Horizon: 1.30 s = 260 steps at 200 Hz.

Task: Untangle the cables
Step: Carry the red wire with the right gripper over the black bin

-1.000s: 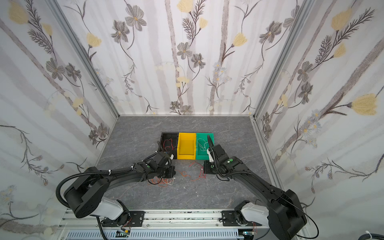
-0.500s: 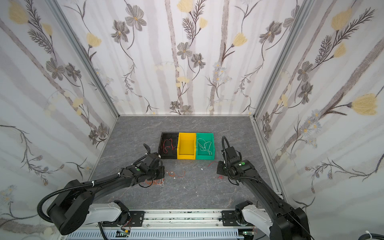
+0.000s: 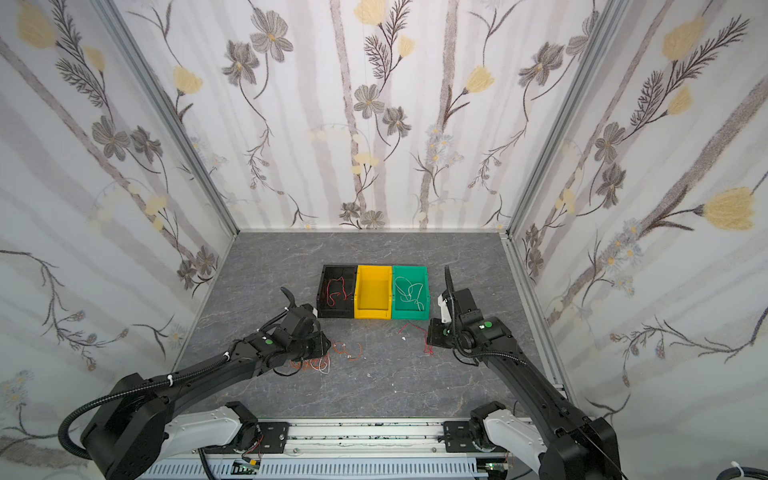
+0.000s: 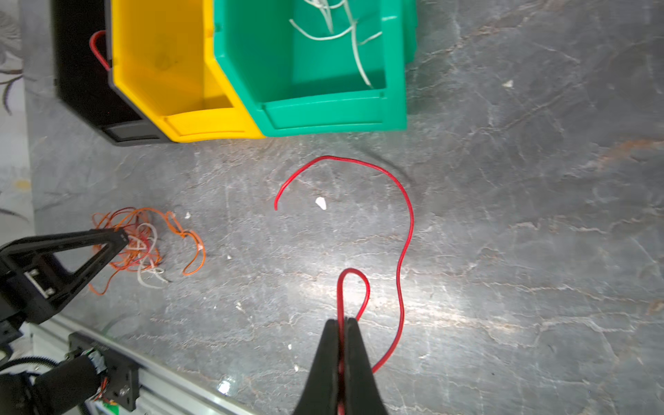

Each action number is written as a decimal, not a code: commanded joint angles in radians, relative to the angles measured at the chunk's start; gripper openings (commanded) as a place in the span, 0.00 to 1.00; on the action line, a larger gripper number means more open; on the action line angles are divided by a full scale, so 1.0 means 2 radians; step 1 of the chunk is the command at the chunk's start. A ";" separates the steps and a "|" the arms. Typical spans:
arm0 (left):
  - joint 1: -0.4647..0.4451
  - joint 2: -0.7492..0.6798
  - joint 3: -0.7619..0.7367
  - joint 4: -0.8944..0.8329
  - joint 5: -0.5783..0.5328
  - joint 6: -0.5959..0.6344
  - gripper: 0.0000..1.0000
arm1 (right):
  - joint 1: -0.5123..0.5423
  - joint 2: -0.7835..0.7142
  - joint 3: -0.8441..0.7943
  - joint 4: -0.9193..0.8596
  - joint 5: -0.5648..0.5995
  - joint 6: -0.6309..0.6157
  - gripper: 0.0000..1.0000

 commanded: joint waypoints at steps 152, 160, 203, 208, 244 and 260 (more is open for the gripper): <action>0.067 -0.126 -0.012 -0.121 -0.017 0.005 0.57 | 0.108 0.178 0.194 0.194 -0.152 0.075 0.01; 0.068 -0.130 -0.016 -0.119 -0.014 0.002 0.58 | 0.113 0.195 0.206 0.207 -0.154 0.083 0.01; 0.071 -0.137 -0.026 -0.111 -0.004 -0.005 0.58 | 0.127 0.287 0.266 0.269 -0.157 0.120 0.00; 0.071 -0.137 -0.026 -0.109 -0.003 -0.007 0.58 | 0.128 0.300 0.272 0.275 -0.157 0.123 0.00; 0.072 -0.138 -0.027 -0.107 0.002 -0.005 0.58 | 0.132 0.359 0.300 0.299 -0.132 0.135 0.00; 0.072 -0.140 -0.029 -0.106 0.002 -0.005 0.58 | 0.132 0.379 0.310 0.297 -0.117 0.130 0.00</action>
